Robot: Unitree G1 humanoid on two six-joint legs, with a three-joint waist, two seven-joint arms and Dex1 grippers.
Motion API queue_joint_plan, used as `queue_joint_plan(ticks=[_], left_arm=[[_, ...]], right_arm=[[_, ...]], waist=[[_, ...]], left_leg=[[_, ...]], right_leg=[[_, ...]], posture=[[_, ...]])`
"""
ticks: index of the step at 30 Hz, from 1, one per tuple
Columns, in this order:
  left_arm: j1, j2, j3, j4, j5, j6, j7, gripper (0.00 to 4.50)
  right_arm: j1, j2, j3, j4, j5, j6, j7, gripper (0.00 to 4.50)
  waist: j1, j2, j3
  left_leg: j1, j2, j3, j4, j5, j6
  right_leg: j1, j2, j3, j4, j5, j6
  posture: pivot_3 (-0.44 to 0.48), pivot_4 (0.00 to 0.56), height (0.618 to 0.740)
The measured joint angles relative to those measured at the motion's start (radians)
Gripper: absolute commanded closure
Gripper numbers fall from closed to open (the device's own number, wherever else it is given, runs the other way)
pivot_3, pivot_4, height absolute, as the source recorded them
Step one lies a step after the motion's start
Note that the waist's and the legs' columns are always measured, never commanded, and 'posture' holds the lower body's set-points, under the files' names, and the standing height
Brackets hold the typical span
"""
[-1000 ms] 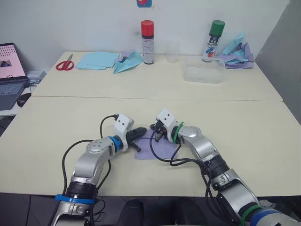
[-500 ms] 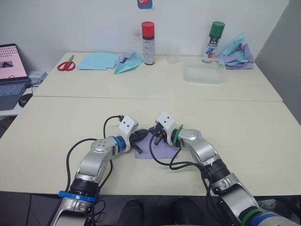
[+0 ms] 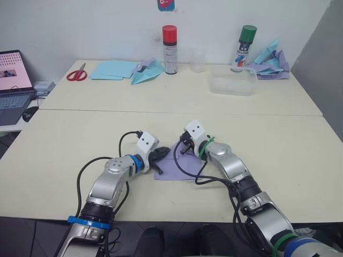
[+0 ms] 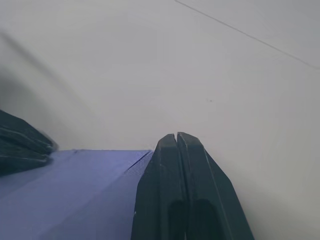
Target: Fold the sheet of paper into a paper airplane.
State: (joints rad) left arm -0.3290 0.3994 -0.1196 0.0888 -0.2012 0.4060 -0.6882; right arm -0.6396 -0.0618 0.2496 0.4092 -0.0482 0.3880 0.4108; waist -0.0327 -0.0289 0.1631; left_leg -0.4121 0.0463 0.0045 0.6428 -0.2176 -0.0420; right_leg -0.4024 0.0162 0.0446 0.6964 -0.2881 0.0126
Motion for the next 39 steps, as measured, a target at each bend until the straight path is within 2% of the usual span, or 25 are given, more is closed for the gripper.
queue_joint_plan(ticks=[6, 12, 19, 26, 29, 35, 39], left_arm=[[-0.011, 0.0, -0.007, 0.02, 0.005, -0.008, -0.007, 4.47], [-0.031, -0.002, -0.011, 0.044, 0.012, -0.029, -0.014, 4.47], [-0.033, -0.003, -0.014, 0.05, 0.019, -0.043, -0.021, 4.47], [-0.022, -0.001, -0.009, 0.031, 0.025, -0.034, -0.016, 4.47], [0.023, 0.013, 0.017, -0.034, 0.007, 0.009, -0.004, 4.47], [0.206, 0.133, 0.111, -0.23, -0.071, 0.121, -0.023, 4.47], [0.26, 0.164, 0.156, -0.278, -0.108, 0.141, -0.026, 4.47]], right_arm=[[0.025, -0.02, -0.056, -0.022, 0.046, -0.008, 0.028, 4.5], [0.031, -0.041, -0.056, -0.17, 0.148, 0.04, 0.171, 4.5], [0.054, -0.003, 0.027, -0.087, 0.106, 0.058, 0.152, 4.5], [0.021, 0.019, 0.032, -0.032, 0.07, 0.028, 0.122, 4.5], [0.021, 0.022, 0.046, -0.028, 0.067, 0.011, 0.122, 4.5], [0.024, 0.021, 0.047, -0.021, 0.062, -0.011, 0.121, 4.5], [0.025, 0.025, 0.048, -0.021, 0.061, -0.012, 0.121, 4.5]], waist=[[0.002, 0.0, 0.0], [0.001, 0.001, 0.001], [0.001, 0.001, 0.001], [0.0, 0.001, 0.0], [-0.004, 0.001, 0.0], [-0.026, 0.001, 0.0], [-0.026, 0.0, 0.0]], left_leg=[[-0.001, -0.001, 0.0, 0.0, 0.0, 0.0], [-0.001, 0.0, 0.0, 0.0, 0.0, 0.0], [-0.001, -0.001, 0.0, 0.0, 0.0, 0.0], [-0.001, 0.0, 0.0, 0.0, 0.0, 0.0], [-0.001, 0.001, 0.0, -0.001, 0.0, 0.0], [0.004, 0.002, 0.001, -0.01, 0.0, 0.0], [0.007, 0.002, 0.001, -0.014, 0.0, 0.0]], right_leg=[[0.0, 0.0, 0.0, 0.0, 0.0, 0.0], [0.0, 0.0, -0.001, 0.0, 0.0, 0.001], [-0.001, 0.0, 0.0, -0.001, 0.0, 0.001], [-0.001, 0.0, 0.0, -0.001, 0.001, 0.001], [-0.001, 0.0, 0.001, -0.001, 0.001, 0.001], [-0.001, -0.001, 0.002, -0.003, -0.001, -0.002], [-0.001, -0.001, 0.002, -0.003, -0.003, -0.004]], posture=[[0.0, 0.15, 0.74], [0.0, 0.15, 0.74], [0.0, 0.15, 0.74], [0.0, 0.15, 0.74], [0.0, 0.15, 0.74], [0.0, 0.15, 0.74], [0.0, 0.15, 0.74]])
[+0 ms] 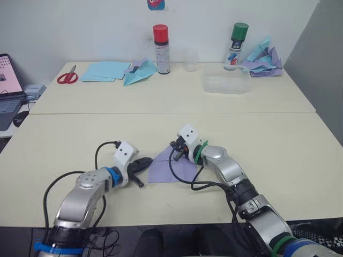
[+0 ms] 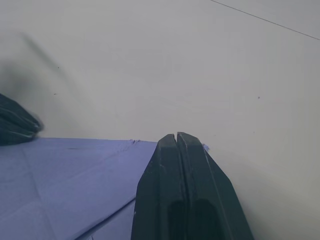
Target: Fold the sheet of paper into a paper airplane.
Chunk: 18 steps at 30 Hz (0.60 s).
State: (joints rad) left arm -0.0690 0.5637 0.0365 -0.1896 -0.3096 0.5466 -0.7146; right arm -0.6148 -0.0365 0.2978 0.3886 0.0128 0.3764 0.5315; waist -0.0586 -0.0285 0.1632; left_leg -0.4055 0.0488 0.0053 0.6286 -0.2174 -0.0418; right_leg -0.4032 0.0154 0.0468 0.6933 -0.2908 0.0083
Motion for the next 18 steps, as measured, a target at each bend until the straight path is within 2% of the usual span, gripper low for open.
queue_joint_plan(ticks=[4, 7, 11, 14, 17, 18], left_arm=[[-0.009, -0.041, 0.085, -0.005, -0.085, 0.034, 0.021, 4.47], [-0.086, -0.061, 0.094, -0.036, -0.128, 0.038, 0.027, 4.47], [-0.143, -0.066, 0.007, -0.034, -0.109, 0.026, 0.01, 4.47], [-0.146, -0.065, -0.091, 0.058, -0.046, 0.009, -0.001, 4.47], [-0.175, -0.067, -0.133, 0.128, -0.006, -0.028, -0.019, 4.47], [-0.186, -0.067, -0.144, 0.143, 0.004, -0.041, -0.024, 4.49]], right_arm=[[0.003, -0.004, -0.001, -0.005, 0.0, -0.001, 0.0, 4.5], [0.006, -0.014, -0.001, -0.011, -0.001, 0.001, 0.006, 4.5], [0.007, -0.019, 0.001, -0.02, -0.002, 0.0, 0.016, 4.5], [0.011, -0.02, 0.002, -0.031, -0.002, 0.003, 0.022, 4.5], [0.016, -0.029, -0.003, -0.049, 0.002, 0.024, 0.026, 4.5], [0.018, -0.033, -0.005, -0.06, 0.007, 0.04, 0.032, 4.32]], waist=[[0.002, -0.002, 0.001], [0.007, -0.002, 0.001], [0.007, -0.002, 0.001], [0.005, -0.002, 0.001], [0.008, -0.002, 0.001], [0.011, -0.002, 0.001]], left_leg=[[-0.001, 0.0, -0.001, 0.0, 0.0, 0.0], [-0.002, -0.001, 0.0, 0.001, 0.0, 0.0], [-0.002, -0.002, 0.002, 0.0, 0.0, 0.0], [-0.004, -0.001, 0.001, -0.001, 0.0, 0.0], [-0.005, -0.001, -0.001, -0.001, 0.0, 0.0], [-0.005, -0.001, -0.001, -0.001, 0.0, 0.0]], right_leg=[[0.0, 0.0, -0.001, 0.0, 0.0, 0.0], [0.0, 0.0, -0.001, -0.001, 0.0, 0.0], [0.001, 0.0, 0.0, -0.005, 0.001, 0.001], [0.0, 0.0, 0.0, -0.007, 0.001, 0.001], [-0.001, 0.0, -0.002, -0.007, 0.001, 0.001], [-0.001, 0.0, -0.002, -0.007, 0.001, 0.001]], posture=[[0.0, 0.15, 0.74], [0.0, 0.15, 0.74], [0.0, 0.15, 0.74], [0.0, 0.15, 0.74], [0.0, 0.15, 0.74], [0.0, 0.15, 0.74]])
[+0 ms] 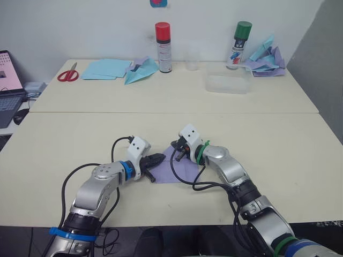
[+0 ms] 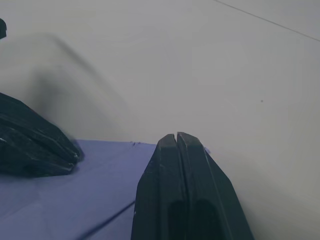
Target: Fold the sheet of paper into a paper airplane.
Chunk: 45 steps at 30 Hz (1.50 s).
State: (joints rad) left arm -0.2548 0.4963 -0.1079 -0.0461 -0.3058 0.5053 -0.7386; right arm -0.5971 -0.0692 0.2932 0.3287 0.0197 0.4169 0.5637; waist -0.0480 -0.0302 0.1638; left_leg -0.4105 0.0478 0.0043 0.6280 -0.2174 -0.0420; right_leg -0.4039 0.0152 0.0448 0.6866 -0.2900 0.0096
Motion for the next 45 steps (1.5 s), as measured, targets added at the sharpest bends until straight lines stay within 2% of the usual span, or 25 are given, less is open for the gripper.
queue_joint_plan(ticks=[2, 6, 15, 21, 29, 34, 36, 41, 45], left_arm=[[-0.013, -0.002, -0.014, 0.021, 0.014, -0.025, -0.008, 4.5], [-0.032, -0.004, -0.038, 0.046, 0.041, -0.062, -0.019, 4.5], [-0.032, -0.018, -0.042, 0.062, 0.044, -0.093, -0.018, 4.5], [-0.032, -0.026, -0.042, 0.064, 0.045, -0.096, -0.017, 4.5], [-0.03, -0.03, -0.04, 0.064, 0.047, -0.095, -0.015, 4.5], [-0.022, -0.03, -0.034, 0.056, 0.047, -0.096, -0.013, 4.5], [-0.02, -0.032, -0.034, 0.053, 0.047, -0.096, -0.012, 4.5], [-0.014, -0.032, -0.033, 0.047, 0.047, -0.096, -0.004, 4.5], [-0.012, -0.032, -0.032, 0.043, 0.046, -0.096, -0.001, 4.5]], right_arm=[[0.01, -0.008, -0.002, -0.03, 0.011, 0.032, 0.015, 3.94], [0.037, -0.059, -0.007, -0.142, 0.055, 0.153, 0.065, 2.57], [0.046, -0.286, -0.224, -0.522, 0.328, 0.741, 0.134, 2.57], [0.074, -0.343, -0.23, -0.565, 0.388, 0.959, 0.099, 2.57], [0.052, -0.258, -0.28, -0.556, 0.406, 1.106, 0.005, 2.57], [0.034, -0.11, -0.4, -0.46, 0.53, 1.19, -0.079, 2.57], [0.031, -0.098, -0.421, -0.435, 0.575, 1.19, -0.121, 2.57], [-0.022, -0.027, -0.589, -0.313, 0.67, 1.19, -0.284, 2.57], [-0.045, -0.014, -0.665, -0.247, 0.748, 1.19, -0.395, 2.57]], waist=[[0.001, 0.0, 0.0], [0.011, 0.0, 0.0], [0.018, 0.001, 0.0], [0.018, 0.001, 0.0], [0.017, 0.001, -0.001], [0.016, 0.001, -0.001], [0.016, 0.001, -0.001], [0.015, 0.001, -0.001], [0.015, 0.001, -0.001]], left_leg=[[0.0, 0.0, 0.0, 0.0, 0.0, 0.0], [0.0, -0.001, 0.001, 0.001, 0.0, 0.0], [-0.003, -0.001, -0.001, 0.001, 0.0, 0.0], [-0.004, -0.001, 0.0, 0.001, 0.0, 0.0], [-0.004, -0.002, 0.0, 0.001, 0.0, 0.0], [-0.004, -0.001, 0.0, 0.001, 0.0, 0.0], [-0.005, -0.001, 0.0, 0.001, 0.0, 0.0], [-0.005, -0.002, 0.001, 0.001, 0.0, 0.0], [-0.005, -0.001, 0.002, 0.001, 0.0, 0.0]], right_leg=[[0.0, 0.0, 0.0, 0.0, 0.0, 0.0], [0.001, 0.0, 0.001, -0.001, 0.0, 0.001], [0.0, -0.001, -0.001, -0.003, 0.001, 0.001], [0.0, 0.0, -0.001, -0.004, 0.001, 0.002], [0.0, 0.001, -0.001, -0.005, 0.002, 0.003], [0.0, 0.001, -0.001, -0.005, 0.002, 0.003], [0.0, 0.001, -0.001, -0.005, 0.001, 0.003], [0.0, 0.001, 0.0, -0.005, 0.002, 0.003], [0.0, 0.001, 0.0, -0.005, 0.002, 0.003]], posture=[[0.0, 0.15, 0.74], [0.0, 0.15, 0.74], [0.0, 0.15, 0.74], [0.0, 0.15, 0.74], [0.0, 0.15, 0.74], [0.0, 0.15, 0.74], [0.0, 0.15, 0.74], [0.0, 0.15, 0.74], [0.0, 0.15, 0.74]])
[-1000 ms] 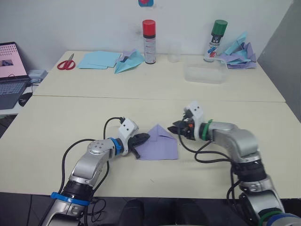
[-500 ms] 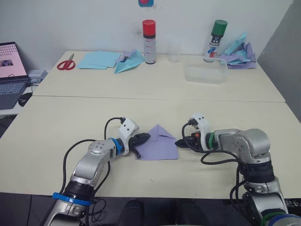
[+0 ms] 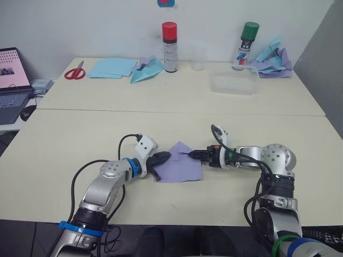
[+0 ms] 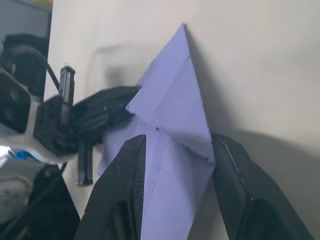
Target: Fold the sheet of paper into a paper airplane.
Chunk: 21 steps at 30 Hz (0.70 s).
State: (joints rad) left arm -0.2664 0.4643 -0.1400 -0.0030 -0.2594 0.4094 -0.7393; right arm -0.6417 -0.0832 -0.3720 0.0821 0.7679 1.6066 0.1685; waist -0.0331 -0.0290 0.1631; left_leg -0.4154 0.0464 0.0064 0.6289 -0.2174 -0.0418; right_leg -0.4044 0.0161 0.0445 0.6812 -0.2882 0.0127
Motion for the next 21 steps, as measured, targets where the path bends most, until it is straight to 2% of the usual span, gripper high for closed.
queue_joint_plan(ticks=[8, 11, 14, 15, 21], left_arm=[[-0.002, 0.001, 0.001, 0.005, -0.003, 0.0, 0.0, 4.5], [-0.003, 0.004, 0.001, 0.006, -0.003, 0.0, -0.002, 4.5], [-0.004, 0.005, 0.001, 0.008, -0.002, -0.002, -0.007, 4.5], [-0.005, 0.005, 0.001, 0.01, -0.002, -0.002, -0.008, 4.5], [-0.008, 0.006, 0.001, 0.017, -0.002, -0.003, -0.012, 4.5]], right_arm=[[-0.007, 0.016, -0.041, 0.06, 0.116, 0.0, -0.145, 2.57], [-0.007, 0.027, -0.054, 0.072, 0.141, 0.0, -0.186, 3.18], [-0.007, 0.039, -0.071, 0.083, 0.16, 0.0, -0.222, 4.25], [-0.007, 0.042, -0.077, 0.084, 0.166, 0.0, -0.232, 4.47], [-0.008, 0.047, -0.086, 0.09, 0.207, 0.0, -0.279, 4.47]], waist=[[-0.001, 0.0, 0.0], [-0.001, 0.0, 0.0], [-0.001, 0.0, 0.0], [-0.001, 0.0, 0.0], [-0.002, 0.001, -0.001]], left_leg=[[0.0, 0.0, 0.002, 0.0, 0.0, 0.0], [0.0, 0.0, 0.002, 0.0, 0.0, 0.0], [0.0, 0.0, 0.002, 0.0, 0.0, 0.0], [0.0, 0.0, 0.002, 0.0, 0.0, 0.0], [0.0, 0.0, 0.002, 0.0, 0.0, 0.0]], right_leg=[[0.0, 0.0, 0.0, 0.0, 0.0, 0.0], [0.0, 0.0, 0.0, 0.0, 0.0, 0.0], [0.0, 0.0, 0.0, 0.0, 0.0, 0.0], [0.0, 0.0, 0.0, 0.0, 0.0, 0.0], [0.0, 0.0, 0.0, 0.0, 0.0, 0.0]], posture=[[0.0, 0.15, 0.74], [0.0, 0.15, 0.74], [0.0, 0.15, 0.74], [0.0, 0.15, 0.74], [0.0, 0.15, 0.74]])
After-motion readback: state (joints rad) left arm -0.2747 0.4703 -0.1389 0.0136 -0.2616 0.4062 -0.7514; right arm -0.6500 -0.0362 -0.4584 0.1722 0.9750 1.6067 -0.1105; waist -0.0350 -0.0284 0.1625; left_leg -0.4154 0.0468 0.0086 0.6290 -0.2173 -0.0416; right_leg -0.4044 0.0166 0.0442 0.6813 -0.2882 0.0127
